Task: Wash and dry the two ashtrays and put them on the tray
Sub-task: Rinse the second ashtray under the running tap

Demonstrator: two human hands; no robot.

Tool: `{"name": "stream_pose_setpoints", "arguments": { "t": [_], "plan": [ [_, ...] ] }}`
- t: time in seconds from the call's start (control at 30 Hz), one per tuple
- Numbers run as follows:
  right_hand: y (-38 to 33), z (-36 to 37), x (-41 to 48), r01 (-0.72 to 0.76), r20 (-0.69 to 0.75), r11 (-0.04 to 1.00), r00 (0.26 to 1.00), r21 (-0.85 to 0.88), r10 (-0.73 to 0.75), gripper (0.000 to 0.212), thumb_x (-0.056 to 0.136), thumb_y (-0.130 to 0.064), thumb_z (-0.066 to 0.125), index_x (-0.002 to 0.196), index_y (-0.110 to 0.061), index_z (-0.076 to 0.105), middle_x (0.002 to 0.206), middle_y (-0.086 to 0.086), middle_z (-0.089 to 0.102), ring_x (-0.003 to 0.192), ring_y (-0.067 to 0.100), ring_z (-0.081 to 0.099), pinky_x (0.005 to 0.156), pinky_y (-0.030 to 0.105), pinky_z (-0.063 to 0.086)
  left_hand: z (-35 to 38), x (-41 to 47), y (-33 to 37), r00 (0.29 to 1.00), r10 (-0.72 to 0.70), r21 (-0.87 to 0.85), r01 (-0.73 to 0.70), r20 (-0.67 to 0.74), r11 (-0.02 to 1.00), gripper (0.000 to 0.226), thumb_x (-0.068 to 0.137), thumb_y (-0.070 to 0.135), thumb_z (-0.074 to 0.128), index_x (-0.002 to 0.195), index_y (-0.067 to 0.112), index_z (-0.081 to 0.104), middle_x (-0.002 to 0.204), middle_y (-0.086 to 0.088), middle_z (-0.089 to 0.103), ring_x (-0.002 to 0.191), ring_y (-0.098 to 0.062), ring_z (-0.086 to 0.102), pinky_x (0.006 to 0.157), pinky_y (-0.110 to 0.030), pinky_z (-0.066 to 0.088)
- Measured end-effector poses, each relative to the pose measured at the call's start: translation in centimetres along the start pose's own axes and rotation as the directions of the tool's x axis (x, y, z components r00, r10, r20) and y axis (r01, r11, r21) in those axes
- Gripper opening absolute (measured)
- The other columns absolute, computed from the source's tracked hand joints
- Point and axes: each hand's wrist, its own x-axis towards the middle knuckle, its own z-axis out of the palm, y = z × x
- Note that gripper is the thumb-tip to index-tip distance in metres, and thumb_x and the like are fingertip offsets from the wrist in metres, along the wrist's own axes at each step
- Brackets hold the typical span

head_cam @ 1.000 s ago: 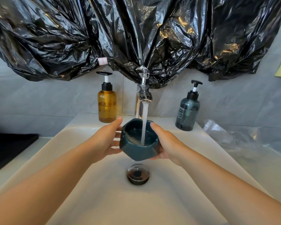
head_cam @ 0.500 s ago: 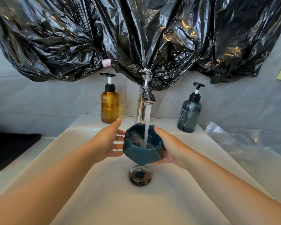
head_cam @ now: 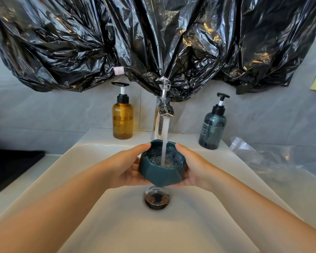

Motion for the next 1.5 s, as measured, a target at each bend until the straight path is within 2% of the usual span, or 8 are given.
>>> {"name": "stream_pose_setpoints", "arguments": {
  "t": [0.17, 0.27, 0.47, 0.63, 1.13, 1.27, 1.37, 1.5],
  "plan": [
    [-0.4, -1.4, 0.5, -0.017, 0.068, 1.0, 0.998, -0.024, 0.019, 0.057, 0.095, -0.063, 0.034, 0.122, -0.018, 0.057, 0.122, 0.015, 0.063, 0.108, 0.032, 0.064, 0.086, 0.044, 0.056, 0.7, 0.1, -0.4, 0.981, 0.158, 0.062, -0.151, -0.116, 0.987, 0.036, 0.089, 0.043, 0.061, 0.111, 0.015, 0.058, 0.105, -0.012, 0.07, 0.09, -0.029, 0.07, 0.066, -0.037, 0.062],
    [-1.0, -2.3, 0.8, 0.111, -0.146, 0.982, 0.98, -0.153, -0.134, 0.057, 0.095, -0.059, 0.041, 0.12, -0.01, 0.055, 0.111, 0.012, 0.064, 0.101, 0.028, 0.064, 0.095, 0.046, 0.052, 0.7, 0.2, -0.5, 0.952, 0.247, 0.143, -0.223, -0.181, 0.964, 0.039, 0.084, 0.042, 0.067, 0.106, 0.011, 0.06, 0.099, -0.01, 0.069, 0.088, -0.024, 0.067, 0.066, -0.033, 0.06],
    [-4.3, -1.8, -1.4, 0.593, -0.249, 0.594, 0.562, -0.544, -0.789, 0.039, 0.102, -0.03, 0.041, 0.137, -0.017, 0.049, 0.128, -0.011, 0.05, 0.12, 0.002, 0.044, 0.099, 0.021, 0.032, 0.5, 0.5, -0.7, 0.926, 0.317, 0.23, -0.269, -0.204, 0.935, 0.048, 0.076, 0.04, 0.075, 0.104, 0.003, 0.061, 0.1, -0.013, 0.07, 0.09, -0.023, 0.067, 0.076, -0.034, 0.059],
    [-10.1, 1.1, -1.1, 0.634, 0.022, 0.291, 0.438, -0.716, -0.899, 0.052, 0.103, -0.032, 0.037, 0.152, -0.018, 0.025, 0.157, -0.005, 0.027, 0.143, 0.007, 0.022, 0.107, 0.015, 0.016, 0.4, 0.3, -0.5, 0.899, 0.396, 0.313, -0.328, -0.186, 0.891, 0.044, 0.077, 0.042, 0.075, 0.104, 0.009, 0.063, 0.096, -0.006, 0.069, 0.089, -0.019, 0.065, 0.075, -0.029, 0.056],
    [-9.8, 1.7, -0.2, 0.587, 0.21, 0.086, 0.416, -0.805, -0.885, 0.041, 0.101, -0.029, 0.041, 0.14, -0.018, 0.046, 0.145, -0.005, 0.047, 0.132, 0.009, 0.041, 0.103, 0.022, 0.032, -1.5, -1.4, 1.3, 0.516, 0.843, 0.781, -0.458, -0.155, 0.424, 0.049, 0.068, 0.041, 0.081, 0.111, 0.031, 0.06, 0.103, 0.01, 0.05, 0.087, -0.011, 0.053, 0.049, -0.014, 0.049],
    [-9.7, 1.7, -0.9, 0.614, 0.169, 0.165, 0.448, -0.772, -0.878, 0.044, 0.102, -0.03, 0.041, 0.144, -0.018, 0.043, 0.149, -0.005, 0.043, 0.137, 0.008, 0.036, 0.109, 0.02, 0.026, -1.7, -1.6, 1.3, 0.466, 0.876, 0.837, -0.425, -0.125, 0.346, 0.052, 0.068, 0.044, 0.08, 0.114, 0.031, 0.06, 0.098, 0.013, 0.049, 0.088, -0.009, 0.051, 0.066, -0.033, 0.058],
    [-8.1, 1.0, -1.7, 0.61, 0.081, 0.199, 0.4, -0.767, -0.913, 0.044, 0.102, -0.028, 0.041, 0.145, -0.018, 0.042, 0.148, -0.005, 0.044, 0.137, 0.007, 0.036, 0.111, 0.021, 0.026, -1.6, -1.9, 1.5, 0.417, 0.905, 0.868, -0.418, -0.079, 0.268, 0.05, 0.07, 0.043, 0.079, 0.114, 0.031, 0.06, 0.097, 0.012, 0.049, 0.088, -0.008, 0.048, 0.07, -0.029, 0.054],
    [-5.1, -0.9, -2.6, 0.521, 0.025, 0.274, 0.495, -0.809, -0.869, 0.048, 0.101, -0.034, 0.041, 0.148, -0.022, 0.035, 0.152, -0.008, 0.037, 0.139, 0.006, 0.032, 0.11, 0.022, 0.025, -1.2, -2.4, 1.5, 0.34, 0.941, 0.881, -0.445, -0.001, 0.162, 0.051, 0.07, 0.042, 0.079, 0.115, 0.031, 0.06, 0.097, 0.011, 0.049, 0.087, -0.008, 0.046, 0.071, -0.025, 0.049]
  ]
}}
